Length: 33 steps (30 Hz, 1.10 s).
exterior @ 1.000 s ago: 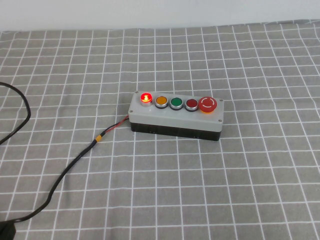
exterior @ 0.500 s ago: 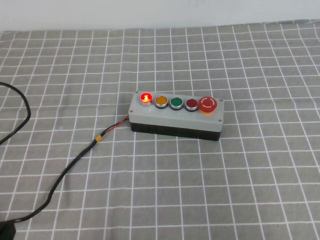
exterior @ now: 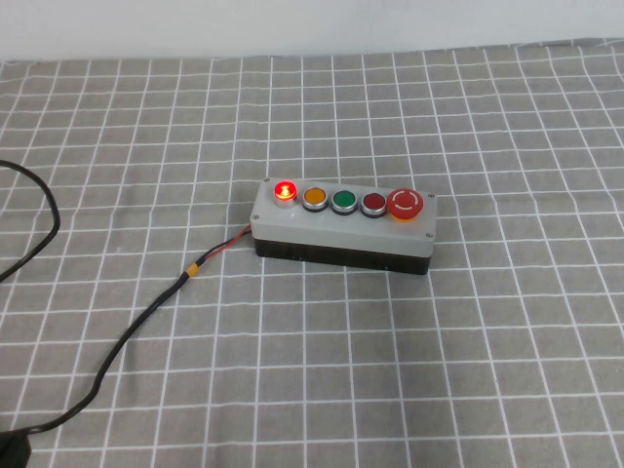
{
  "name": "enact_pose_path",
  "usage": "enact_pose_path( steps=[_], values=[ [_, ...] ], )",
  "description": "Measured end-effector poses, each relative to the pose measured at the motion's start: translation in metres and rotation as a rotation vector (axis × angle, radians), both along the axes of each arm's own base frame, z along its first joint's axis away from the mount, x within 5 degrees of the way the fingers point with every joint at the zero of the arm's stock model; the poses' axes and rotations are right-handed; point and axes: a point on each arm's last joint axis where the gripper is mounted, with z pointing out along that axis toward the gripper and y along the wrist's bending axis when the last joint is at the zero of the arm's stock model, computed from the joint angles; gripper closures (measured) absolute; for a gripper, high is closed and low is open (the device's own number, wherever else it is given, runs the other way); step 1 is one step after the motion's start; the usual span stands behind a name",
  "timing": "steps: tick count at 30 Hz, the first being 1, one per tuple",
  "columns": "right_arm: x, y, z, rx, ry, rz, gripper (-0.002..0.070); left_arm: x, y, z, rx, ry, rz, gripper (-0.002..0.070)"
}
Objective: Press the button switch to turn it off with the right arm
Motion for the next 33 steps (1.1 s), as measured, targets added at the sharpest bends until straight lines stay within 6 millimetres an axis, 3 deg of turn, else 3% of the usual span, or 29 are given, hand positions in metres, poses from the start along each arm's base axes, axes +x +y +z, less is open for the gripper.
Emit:
enact_pose_path(
  steps=[7,13,20,33],
  values=[
    [0.029,0.003,-0.009,0.001,0.059,0.014,0.0692,0.000,0.000,0.000,0.000,0.000,0.000,0.0678],
    [0.060,0.015,-0.003,-0.059,0.111,0.085,0.0692,0.000,0.000,0.000,0.000,0.000,0.000,0.0678],
    [0.093,0.055,0.002,-0.192,0.283,0.326,0.0692,0.000,0.000,0.000,0.000,0.000,0.000,0.0678],
    [0.148,0.154,-0.042,-0.262,0.483,0.616,0.0692,0.000,0.000,0.000,0.000,0.000,0.000,0.0678]
  ],
)
